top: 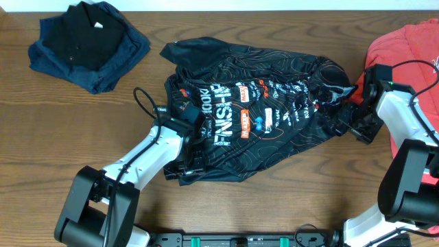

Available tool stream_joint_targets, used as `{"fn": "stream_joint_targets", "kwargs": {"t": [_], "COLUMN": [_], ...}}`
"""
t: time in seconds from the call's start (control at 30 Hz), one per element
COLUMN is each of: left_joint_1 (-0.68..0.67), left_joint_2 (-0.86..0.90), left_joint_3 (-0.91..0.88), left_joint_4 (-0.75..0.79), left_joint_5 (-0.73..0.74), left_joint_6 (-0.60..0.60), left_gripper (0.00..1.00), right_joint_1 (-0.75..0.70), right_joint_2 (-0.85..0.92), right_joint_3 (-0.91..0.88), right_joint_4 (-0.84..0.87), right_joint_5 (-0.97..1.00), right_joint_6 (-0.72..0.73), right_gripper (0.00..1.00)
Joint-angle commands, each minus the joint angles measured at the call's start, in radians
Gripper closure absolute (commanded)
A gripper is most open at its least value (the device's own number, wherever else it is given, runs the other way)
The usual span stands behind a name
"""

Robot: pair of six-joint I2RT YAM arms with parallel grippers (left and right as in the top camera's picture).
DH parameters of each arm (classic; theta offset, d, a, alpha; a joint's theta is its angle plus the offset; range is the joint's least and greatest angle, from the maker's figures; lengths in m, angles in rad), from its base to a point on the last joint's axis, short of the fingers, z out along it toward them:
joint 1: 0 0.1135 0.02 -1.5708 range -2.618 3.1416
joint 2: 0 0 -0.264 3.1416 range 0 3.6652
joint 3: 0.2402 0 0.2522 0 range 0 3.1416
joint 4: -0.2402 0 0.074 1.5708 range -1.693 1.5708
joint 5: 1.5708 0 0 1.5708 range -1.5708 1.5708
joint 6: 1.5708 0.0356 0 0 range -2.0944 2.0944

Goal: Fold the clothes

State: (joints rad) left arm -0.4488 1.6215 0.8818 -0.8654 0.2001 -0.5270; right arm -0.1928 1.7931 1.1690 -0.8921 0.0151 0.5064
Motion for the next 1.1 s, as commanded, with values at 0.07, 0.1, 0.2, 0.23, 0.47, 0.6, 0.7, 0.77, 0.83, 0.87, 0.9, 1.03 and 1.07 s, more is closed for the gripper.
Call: {"fn": "stream_joint_targets", "kwargs": {"t": [0.07,0.1,0.2,0.23,0.47,0.6,0.7,0.77,0.83,0.87,0.9,1.03,1.07], "left_joint_1": [0.000,0.000,0.000,0.000,0.000,0.000,0.000,0.000,0.000,0.000,0.000,0.000,0.000], "left_joint_2": [0.012,0.012,0.012,0.012,0.012,0.012,0.012,0.012,0.012,0.011,0.011,-0.012,-0.026], "left_joint_3": [-0.006,-0.006,-0.006,-0.006,-0.006,-0.006,-0.006,-0.006,-0.006,-0.006,-0.005,0.023,0.040], "left_joint_4": [-0.002,-0.003,-0.003,-0.003,-0.003,-0.003,-0.003,-0.002,0.000,0.001,0.000,-0.048,-0.076], "left_joint_5": [-0.002,-0.002,-0.002,-0.002,-0.002,-0.002,-0.002,-0.002,-0.002,-0.002,-0.002,-0.002,-0.004], "left_joint_6": [-0.009,-0.009,-0.009,-0.009,-0.009,-0.009,-0.009,-0.009,-0.008,-0.008,-0.009,-0.009,-0.009], "left_gripper": [0.36,0.36,0.36,0.36,0.36,0.37,0.36,0.37,0.48,0.60,0.70,0.94,0.94], "right_joint_1": [-0.010,-0.010,-0.010,-0.010,-0.010,-0.010,-0.010,-0.010,-0.010,-0.010,-0.010,-0.010,-0.011], "right_joint_2": [0.006,0.006,0.006,0.006,0.007,0.007,0.007,0.007,0.007,0.007,0.007,-0.003,-0.011], "right_joint_3": [-0.021,-0.028,-0.047,-0.053,-0.080,-0.080,-0.080,-0.080,-0.080,-0.080,-0.080,-0.076,-0.073], "right_joint_4": [0.034,0.045,0.070,0.078,0.116,0.123,0.124,0.128,0.131,0.132,0.132,0.121,0.115], "right_joint_5": [-0.024,-0.028,-0.027,-0.027,-0.025,-0.023,-0.023,-0.023,-0.023,-0.023,-0.023,-0.024,-0.025], "right_joint_6": [0.013,0.016,0.049,0.060,0.084,0.090,0.100,0.100,0.100,0.106,0.108,0.115,0.118], "right_gripper": [0.31,0.33,0.37,0.37,0.48,0.58,0.74,0.85,0.96,0.98,0.98,0.99,0.99]}}
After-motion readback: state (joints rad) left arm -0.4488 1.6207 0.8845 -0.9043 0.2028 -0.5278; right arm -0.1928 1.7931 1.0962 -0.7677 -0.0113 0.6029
